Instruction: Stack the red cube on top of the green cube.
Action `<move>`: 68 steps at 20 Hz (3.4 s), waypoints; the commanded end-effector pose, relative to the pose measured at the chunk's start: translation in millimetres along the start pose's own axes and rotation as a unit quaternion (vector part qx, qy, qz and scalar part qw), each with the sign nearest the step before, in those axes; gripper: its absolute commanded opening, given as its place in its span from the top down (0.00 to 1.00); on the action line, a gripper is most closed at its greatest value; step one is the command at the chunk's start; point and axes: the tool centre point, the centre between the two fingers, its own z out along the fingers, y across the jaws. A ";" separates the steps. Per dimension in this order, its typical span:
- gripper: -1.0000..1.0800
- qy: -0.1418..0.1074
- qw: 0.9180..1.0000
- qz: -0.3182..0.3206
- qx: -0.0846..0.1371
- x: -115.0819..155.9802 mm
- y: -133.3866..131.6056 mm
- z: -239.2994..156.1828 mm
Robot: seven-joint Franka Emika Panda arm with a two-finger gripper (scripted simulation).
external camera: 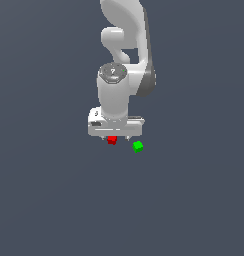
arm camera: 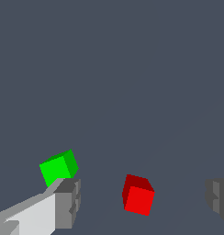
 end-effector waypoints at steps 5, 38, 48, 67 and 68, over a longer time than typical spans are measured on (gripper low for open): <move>0.04 0.000 1.000 0.004 0.000 -2.5 1.1 2.6; 0.04 -0.001 0.992 0.127 0.007 -87.0 25.0 94.2; 0.04 -0.001 0.992 0.129 0.008 -88.0 24.2 134.2; 1.00 -0.001 0.992 0.129 0.008 -87.7 23.9 138.1; 1.00 -0.001 0.992 0.129 0.008 -87.8 23.9 136.4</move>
